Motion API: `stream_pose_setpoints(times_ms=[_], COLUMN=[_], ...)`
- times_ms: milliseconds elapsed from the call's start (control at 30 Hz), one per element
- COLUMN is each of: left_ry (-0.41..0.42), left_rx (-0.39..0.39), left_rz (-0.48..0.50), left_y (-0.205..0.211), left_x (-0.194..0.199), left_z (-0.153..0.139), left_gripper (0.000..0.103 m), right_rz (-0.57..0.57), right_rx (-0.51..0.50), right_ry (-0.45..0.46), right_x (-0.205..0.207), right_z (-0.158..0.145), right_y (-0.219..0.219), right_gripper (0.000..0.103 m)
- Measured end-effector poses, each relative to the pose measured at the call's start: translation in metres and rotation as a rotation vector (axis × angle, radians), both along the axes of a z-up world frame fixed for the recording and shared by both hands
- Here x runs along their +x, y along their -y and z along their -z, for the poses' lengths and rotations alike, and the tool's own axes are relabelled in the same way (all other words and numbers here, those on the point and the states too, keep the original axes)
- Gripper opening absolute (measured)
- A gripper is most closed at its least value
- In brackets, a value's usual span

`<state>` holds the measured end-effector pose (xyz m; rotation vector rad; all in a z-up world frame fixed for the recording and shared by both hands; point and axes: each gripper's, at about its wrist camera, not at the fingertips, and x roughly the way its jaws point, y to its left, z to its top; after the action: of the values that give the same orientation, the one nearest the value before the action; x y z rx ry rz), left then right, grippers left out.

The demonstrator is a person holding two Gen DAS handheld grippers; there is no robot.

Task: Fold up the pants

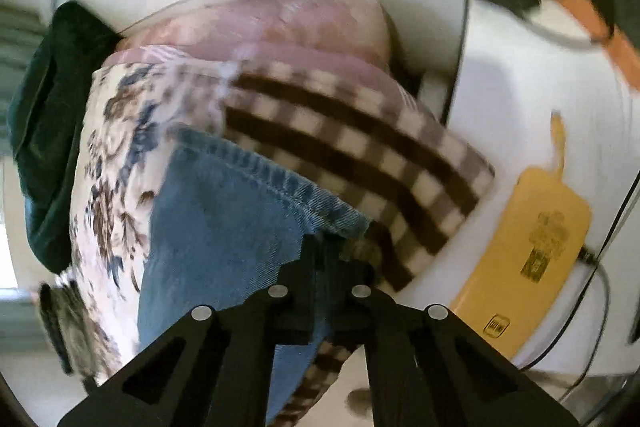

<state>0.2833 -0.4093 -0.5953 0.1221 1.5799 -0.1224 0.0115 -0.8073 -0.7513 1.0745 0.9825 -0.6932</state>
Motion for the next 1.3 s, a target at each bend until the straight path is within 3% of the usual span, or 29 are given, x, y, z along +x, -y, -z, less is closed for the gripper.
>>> stream_pose_setpoints(times_ms=[100, 167, 200, 233, 267, 333, 367, 400, 500, 567, 767, 900, 933, 967, 1000, 1100, 1200, 1233, 1300], left_ry=[-0.002, -0.003, -0.003, -0.004, -0.004, -0.003, 0.001, 0.008, 0.049, 0.057, 0.033, 0.041, 0.047, 0.049, 0.053, 0.051, 0.049, 0.048, 0.038], left_rx=[0.009, 0.009, 0.007, 0.006, 0.003, -0.012, -0.021, -0.030, -0.044, -0.042, -0.043, -0.044, -0.044, -0.044, -0.044, -0.042, -0.043, -0.043, -0.047], left_rz=[0.007, 0.006, 0.000, -0.003, -0.009, -0.026, -0.035, -0.044, -0.052, -0.053, -0.057, -0.064, -0.068, -0.070, -0.073, -0.077, -0.077, -0.074, -0.075], left_y=[0.011, 0.012, 0.015, 0.015, 0.018, 0.017, 0.014, 0.012, 0.003, 0.006, 0.005, -0.001, 0.000, -0.003, -0.001, -0.009, -0.013, -0.015, -0.018], left_x=[0.000, 0.009, 0.008, 0.011, 0.011, 0.009, 0.009, 0.008, 0.004, -0.005, 0.000, 0.012, 0.012, 0.012, 0.012, 0.001, -0.001, -0.001, 0.002], left_z=[0.000, 0.002, 0.004, 0.004, 0.006, 0.010, 0.012, 0.013, 0.015, 0.014, 0.016, 0.022, 0.022, 0.022, 0.022, 0.019, 0.021, 0.018, 0.016], left_gripper=[0.103, 0.103, 0.103, 0.103, 0.103, 0.103, 0.103, 0.103, 0.103, 0.103, 0.103, 0.103, 0.103, 0.103, 0.103, 0.103, 0.103, 0.103, 0.103], right_rz=[-0.029, -0.021, -0.006, 0.006, 0.003, -0.025, -0.034, -0.039, -0.038, -0.035, -0.066, 0.004, 0.016, 0.014, -0.001, -0.084, -0.107, -0.074, -0.048], right_rx=[-0.016, 0.107, 0.165, 0.204, 0.211, 0.226, 0.237, 0.244, 0.316, 0.341, 0.270, 0.375, 0.382, 0.391, 0.398, 0.336, 0.342, 0.328, 0.294], right_ry=[0.004, -0.028, 0.000, 0.058, 0.081, 0.112, 0.098, 0.064, 0.038, 0.114, 0.279, 0.374, 0.422, 0.478, 0.522, 0.472, 0.345, 0.326, 0.308], right_x=[0.002, -0.004, -0.007, -0.013, -0.014, -0.012, -0.011, -0.009, -0.001, 0.003, 0.015, 0.010, 0.009, 0.010, 0.013, 0.033, 0.053, 0.054, 0.056], right_z=[-0.009, 0.017, 0.025, 0.028, 0.029, 0.030, 0.034, 0.040, 0.062, 0.063, 0.045, 0.067, 0.066, 0.063, 0.058, 0.051, 0.066, 0.066, 0.056], right_y=[-0.001, 0.010, 0.013, 0.017, 0.018, 0.020, 0.020, 0.020, 0.021, 0.021, 0.010, 0.016, 0.017, 0.017, 0.016, 0.009, -0.002, -0.003, -0.005], right_gripper=[0.003, 0.007, 0.008, 0.015, 0.030, 0.051, 0.059, 0.059, 0.059, 0.059, 0.055, 0.057, 0.052, 0.034, 0.030, 0.031, 0.030, 0.017, 0.011])
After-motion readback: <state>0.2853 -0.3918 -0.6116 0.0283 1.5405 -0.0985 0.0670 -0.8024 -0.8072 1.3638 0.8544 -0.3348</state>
